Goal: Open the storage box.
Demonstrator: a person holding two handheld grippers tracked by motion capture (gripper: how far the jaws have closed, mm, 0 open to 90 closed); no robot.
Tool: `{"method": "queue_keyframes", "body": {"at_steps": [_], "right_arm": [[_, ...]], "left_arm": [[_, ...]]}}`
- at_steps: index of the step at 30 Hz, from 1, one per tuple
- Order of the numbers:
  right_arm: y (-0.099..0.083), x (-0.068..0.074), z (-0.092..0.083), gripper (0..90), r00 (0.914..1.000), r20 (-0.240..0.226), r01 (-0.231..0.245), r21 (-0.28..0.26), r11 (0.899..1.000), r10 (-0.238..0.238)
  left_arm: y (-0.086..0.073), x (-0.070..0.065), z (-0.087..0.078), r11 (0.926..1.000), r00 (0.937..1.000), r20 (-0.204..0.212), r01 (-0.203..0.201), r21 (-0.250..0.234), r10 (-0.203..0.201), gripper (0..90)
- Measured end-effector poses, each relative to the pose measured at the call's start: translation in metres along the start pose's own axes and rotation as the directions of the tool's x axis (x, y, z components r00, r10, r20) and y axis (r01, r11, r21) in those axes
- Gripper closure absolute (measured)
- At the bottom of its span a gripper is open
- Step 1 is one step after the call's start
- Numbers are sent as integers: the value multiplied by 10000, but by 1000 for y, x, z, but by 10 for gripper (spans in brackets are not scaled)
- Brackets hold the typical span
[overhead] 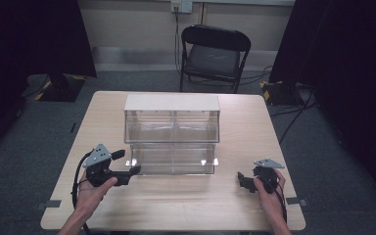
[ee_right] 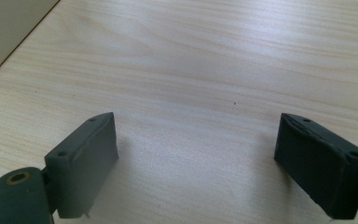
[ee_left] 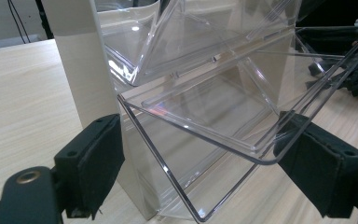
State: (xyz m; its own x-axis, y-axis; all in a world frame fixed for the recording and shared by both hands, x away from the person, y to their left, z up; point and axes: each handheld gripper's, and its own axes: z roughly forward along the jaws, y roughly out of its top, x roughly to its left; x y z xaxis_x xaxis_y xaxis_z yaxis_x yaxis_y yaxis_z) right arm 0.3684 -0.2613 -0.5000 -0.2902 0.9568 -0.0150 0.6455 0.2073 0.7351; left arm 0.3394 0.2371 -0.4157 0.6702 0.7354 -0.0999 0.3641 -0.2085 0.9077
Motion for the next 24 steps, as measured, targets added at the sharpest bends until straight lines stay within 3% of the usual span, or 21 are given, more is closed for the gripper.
{"method": "queue_keyframes", "body": {"at_steps": [24], "right_arm": [[0, 0, 0, 123, 10000, 1, 1, -1, 10000, -1]], "left_arm": [[7, 0, 0, 9996, 9998, 18, 217, -192, -217, 155]]}}
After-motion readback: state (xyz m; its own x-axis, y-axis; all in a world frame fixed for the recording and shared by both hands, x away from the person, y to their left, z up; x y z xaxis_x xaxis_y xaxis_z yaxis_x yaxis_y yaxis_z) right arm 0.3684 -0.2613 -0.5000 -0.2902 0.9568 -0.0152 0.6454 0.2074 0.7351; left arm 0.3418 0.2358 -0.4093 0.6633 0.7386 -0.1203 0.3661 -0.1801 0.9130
